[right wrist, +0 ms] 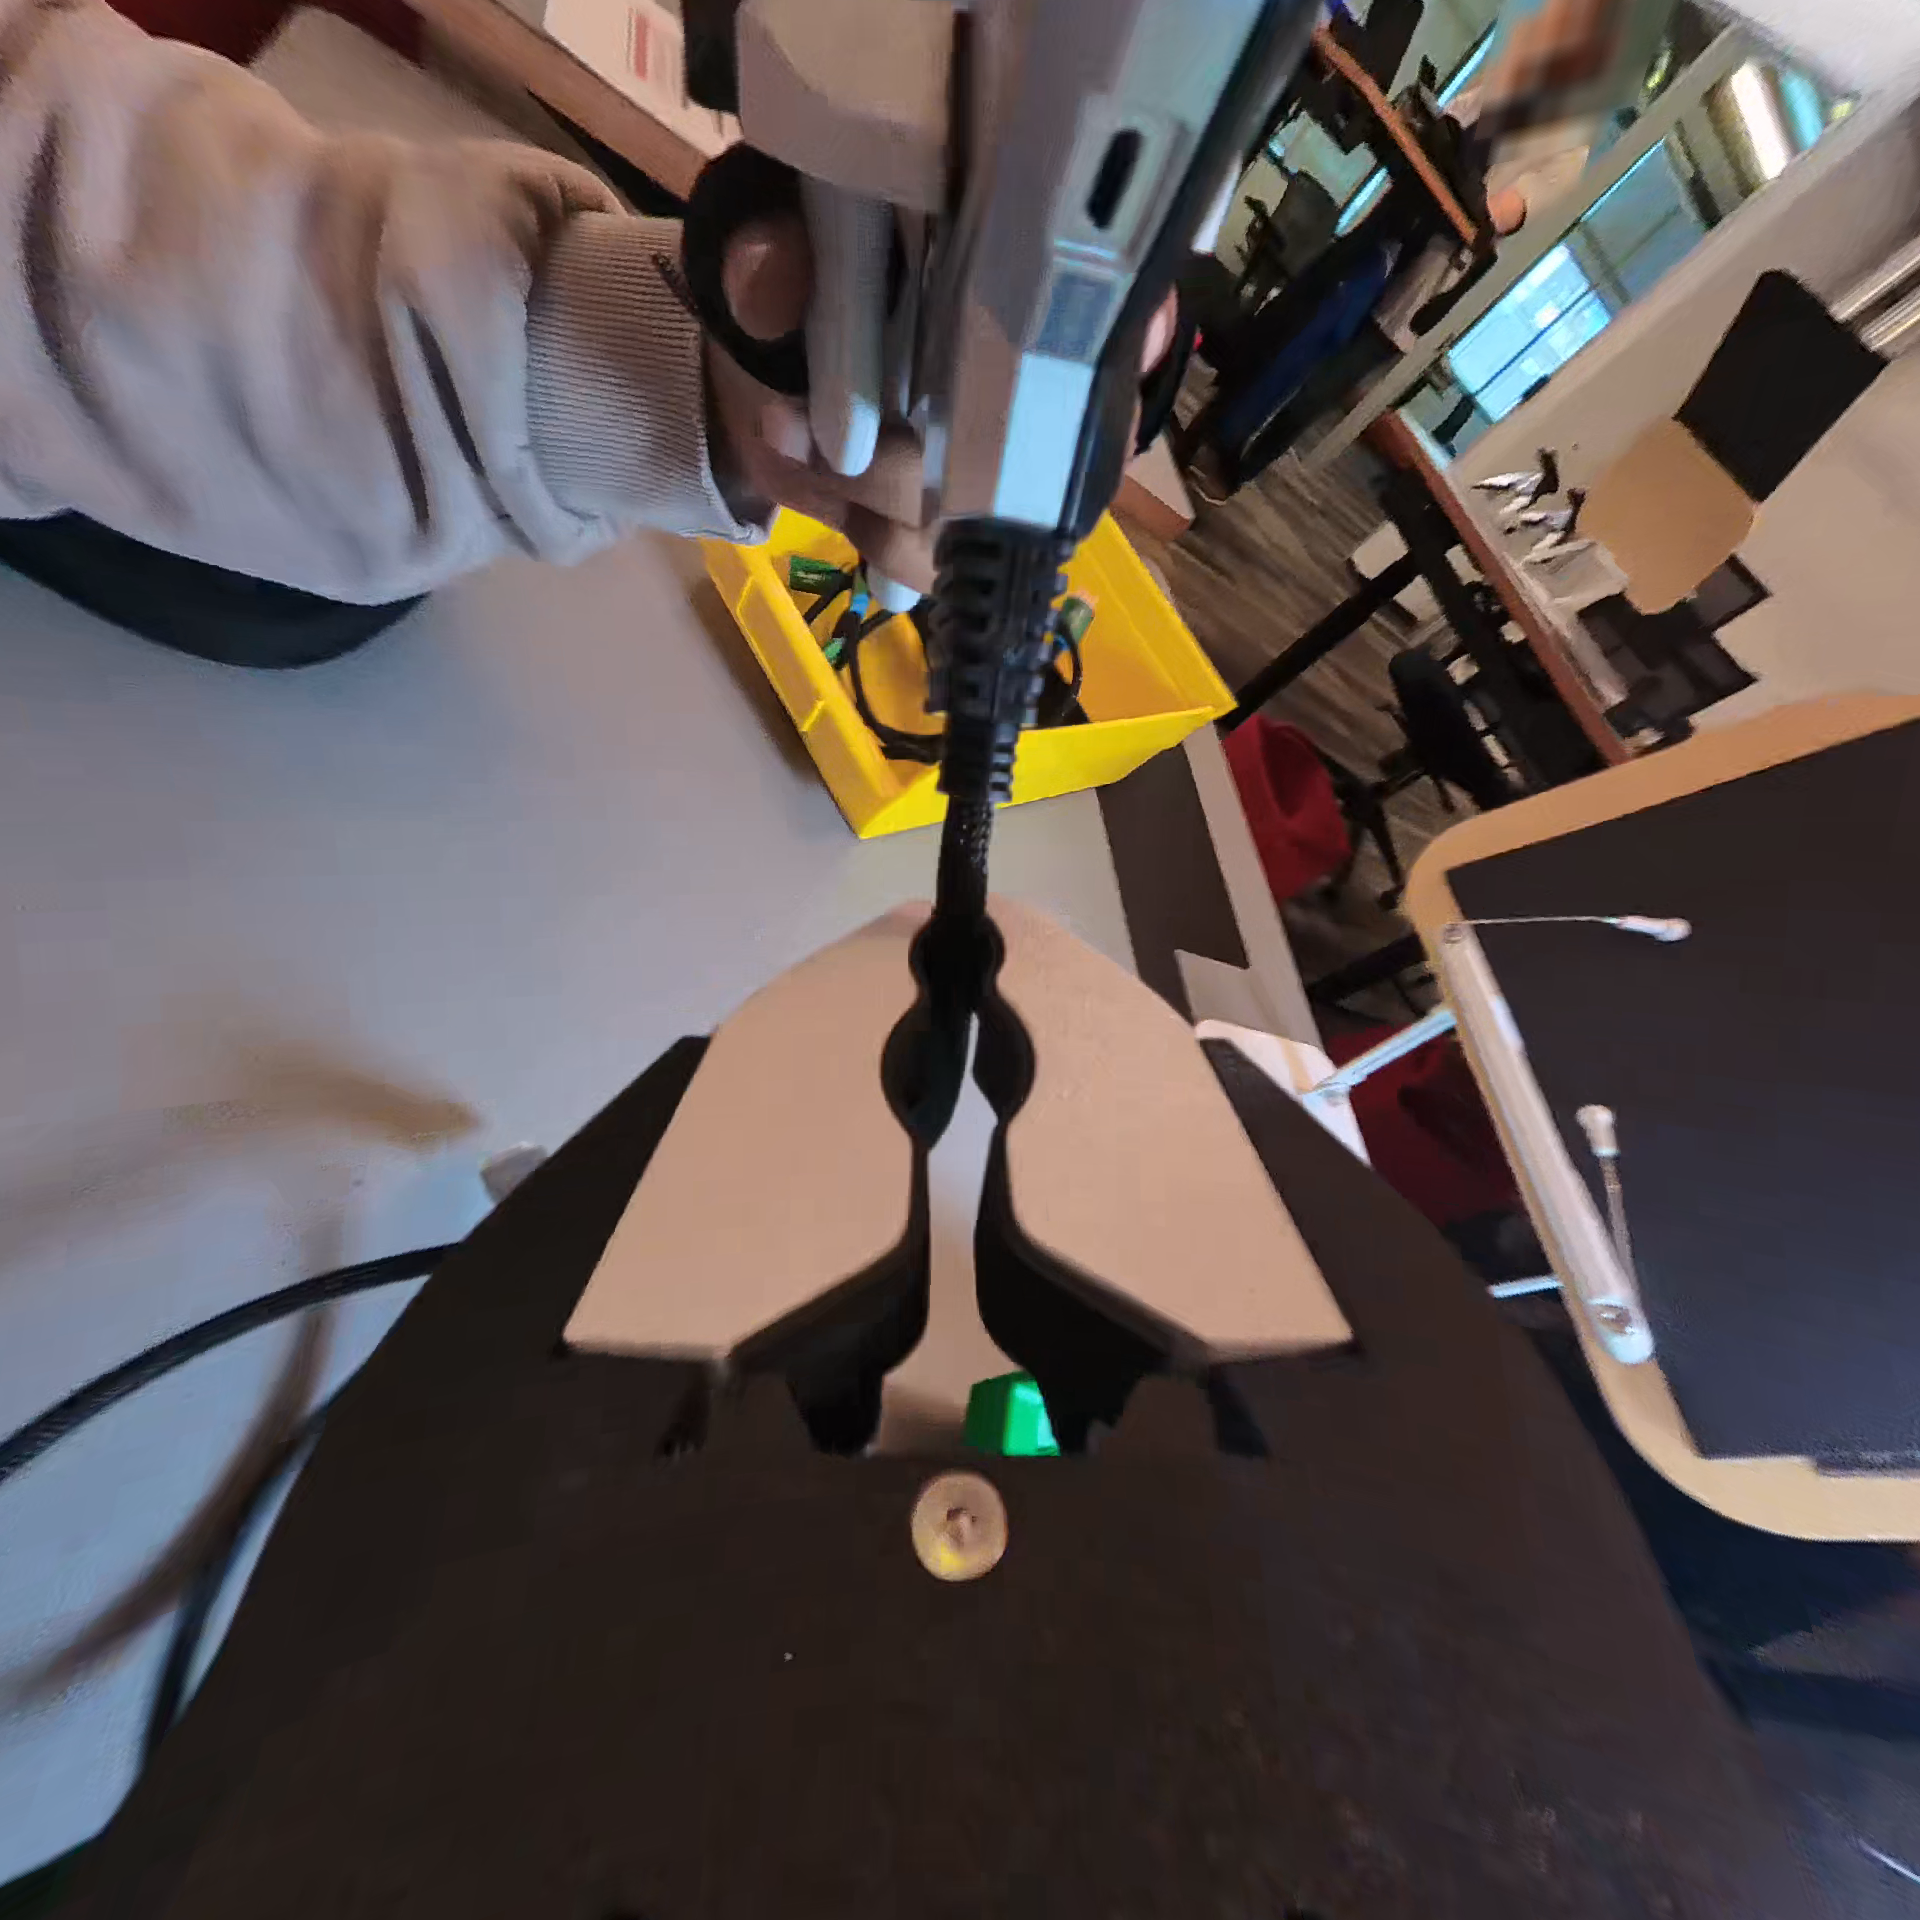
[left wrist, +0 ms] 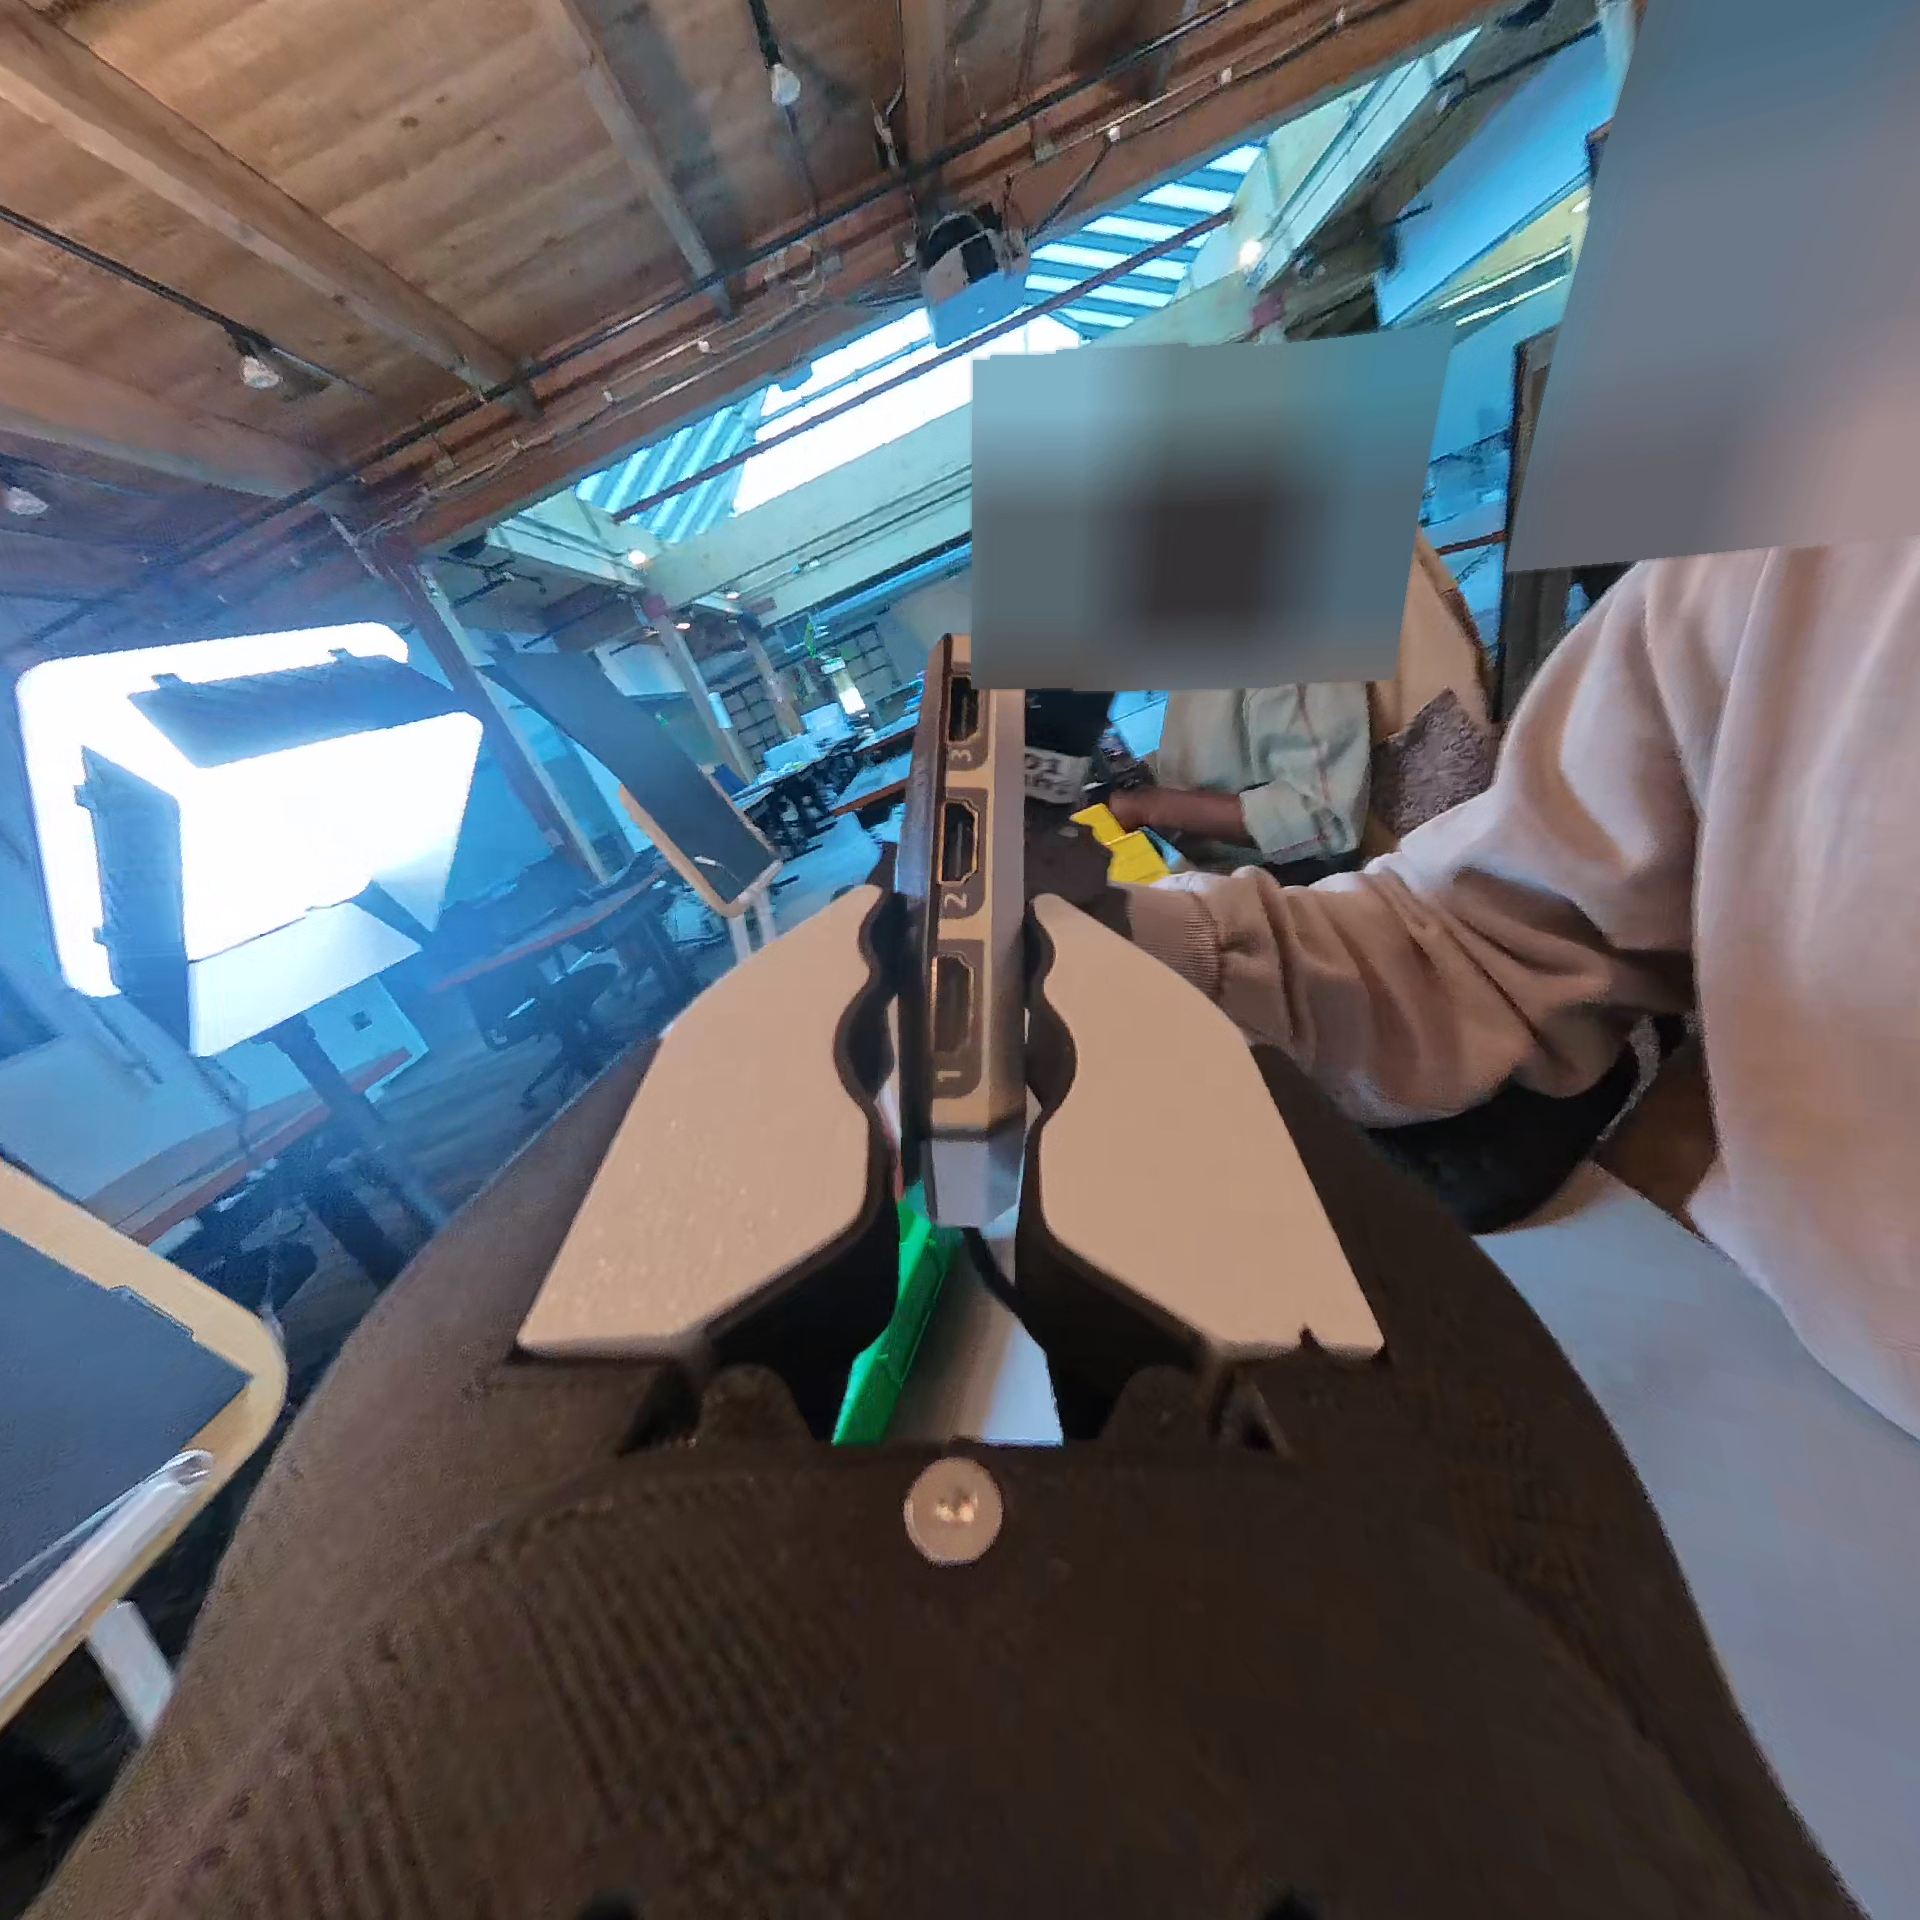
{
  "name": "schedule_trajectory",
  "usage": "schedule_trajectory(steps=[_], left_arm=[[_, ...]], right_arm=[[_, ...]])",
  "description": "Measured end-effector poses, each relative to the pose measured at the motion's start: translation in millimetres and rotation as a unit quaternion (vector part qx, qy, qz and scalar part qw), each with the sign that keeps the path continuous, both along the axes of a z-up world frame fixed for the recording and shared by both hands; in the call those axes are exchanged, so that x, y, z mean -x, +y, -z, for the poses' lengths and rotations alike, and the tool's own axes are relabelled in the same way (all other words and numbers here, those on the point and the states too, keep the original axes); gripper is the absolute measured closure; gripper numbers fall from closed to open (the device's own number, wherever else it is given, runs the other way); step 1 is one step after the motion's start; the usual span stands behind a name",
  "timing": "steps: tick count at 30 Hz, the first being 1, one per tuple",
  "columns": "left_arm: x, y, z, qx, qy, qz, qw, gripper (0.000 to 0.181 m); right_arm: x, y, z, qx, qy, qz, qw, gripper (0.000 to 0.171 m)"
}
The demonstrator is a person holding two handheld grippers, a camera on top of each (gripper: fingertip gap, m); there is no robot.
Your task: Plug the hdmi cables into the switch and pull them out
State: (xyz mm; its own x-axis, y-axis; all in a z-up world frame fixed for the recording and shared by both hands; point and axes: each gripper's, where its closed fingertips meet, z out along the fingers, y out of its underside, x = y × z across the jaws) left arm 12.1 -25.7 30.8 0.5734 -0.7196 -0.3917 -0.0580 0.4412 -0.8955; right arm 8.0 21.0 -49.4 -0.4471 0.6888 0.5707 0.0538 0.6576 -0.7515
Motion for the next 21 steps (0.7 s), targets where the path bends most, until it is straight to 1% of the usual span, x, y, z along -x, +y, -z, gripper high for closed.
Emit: schedule_trajectory(steps=[1, 3, 4, 6, 7, 11, 14, 17, 19, 21], left_arm=[[3.0, -0.8, -1.3, -0.002, 0.003, -0.005, 1.000, 0.159], [8.5, -0.8, 2.5, 0.008, 0.024, -0.016, 1.000, 0.159], [10.8, 2.1, 9.3, 0.021, 0.048, -0.030, 0.998, 0.159], [15.7, 13.3, 27.5, 0.037, 0.112, -0.081, 0.990, 0.158], [14.5, 17.2, 34.8, 0.044, 0.135, -0.094, 0.985, 0.158], [9.2, 27.0, 45.0, 0.046, 0.168, -0.121, 0.977, 0.159], [12.1, 37.6, 62.0, 0.040, 0.232, -0.164, 0.958, 0.160], [10.2, 34.5, 55.2, 0.037, 0.188, -0.133, 0.972, 0.160], [11.1, 34.6, 59.0, 0.035, 0.190, -0.128, 0.973, 0.160], [7.3, 34.4, 60.1, 0.033, 0.187, -0.119, 0.975, 0.160]], right_arm=[[-1.1, -0.1, -5.2, -0.002, 0.011, 0.001, 1.000, 0.169], [-11.0, 0.9, -19.2, 0.023, 0.016, -0.008, 1.000, 0.170], [-17.2, 2.1, -24.9, 0.032, 0.020, -0.015, 0.999, 0.171], [-26.0, 8.2, -33.6, 0.037, 0.029, -0.011, 0.999, 0.171], [-27.9, 11.4, -33.4, 0.028, 0.025, -0.003, 0.999, 0.171], [-31.7, 14.7, -37.3, 0.019, 0.034, 0.003, 0.999, 0.171], [-32.3, 13.9, -40.8, 0.022, 0.047, -0.001, 0.999, 0.169], [-32.7, 15.3, -40.2, -0.001, 0.051, 0.010, 0.999, 0.168], [-33.7, 14.4, -34.4, -0.034, 0.038, 0.020, 0.999, 0.168], [-35.5, 8.8, -29.4, -0.044, 0.022, 0.012, 0.999, 0.163]])
